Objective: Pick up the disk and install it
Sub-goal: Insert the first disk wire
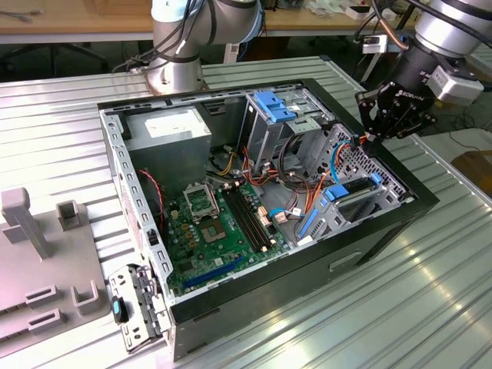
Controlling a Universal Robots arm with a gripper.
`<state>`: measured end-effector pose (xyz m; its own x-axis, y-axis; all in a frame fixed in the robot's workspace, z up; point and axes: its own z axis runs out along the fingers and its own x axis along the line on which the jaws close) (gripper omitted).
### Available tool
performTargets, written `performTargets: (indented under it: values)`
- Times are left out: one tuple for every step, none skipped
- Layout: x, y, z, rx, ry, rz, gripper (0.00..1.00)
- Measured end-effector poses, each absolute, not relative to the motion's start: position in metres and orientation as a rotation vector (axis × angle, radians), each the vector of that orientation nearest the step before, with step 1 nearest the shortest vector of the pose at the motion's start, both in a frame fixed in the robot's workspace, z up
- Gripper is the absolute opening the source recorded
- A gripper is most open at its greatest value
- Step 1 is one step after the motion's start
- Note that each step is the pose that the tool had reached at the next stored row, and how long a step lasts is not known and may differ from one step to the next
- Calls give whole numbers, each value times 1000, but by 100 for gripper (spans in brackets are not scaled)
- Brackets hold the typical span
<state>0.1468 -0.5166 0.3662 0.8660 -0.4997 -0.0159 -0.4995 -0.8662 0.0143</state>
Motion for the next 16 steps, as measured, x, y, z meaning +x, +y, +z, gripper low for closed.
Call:
performTargets:
  values:
    - [147,-514,366,3027,-802,-30,11]
    - [147,-513,366,3029,-795,-30,11]
    - [147,-511,366,3031,-789,-30,11]
    - [147,-509,366,3033,-779,-30,11]
    - [147,-505,366,3035,-771,-30,11]
    - [147,-499,366,3038,-761,-30,11]
    - [148,-495,366,3041,-749,-30,11]
    - [148,-491,366,3045,-732,-29,11]
    - [148,-489,366,3047,-721,-29,11]
    - [148,-488,366,3049,-714,-29,11]
    - [148,-486,366,3051,-703,-29,11]
    - [148,-484,366,3053,-692,-29,11]
    - [148,-482,366,3055,-684,-29,11]
    - [149,-480,366,3058,-673,-29,11]
    - [149,-479,366,3059,-667,-29,11]
    - [149,-477,366,3060,-661,-29,11]
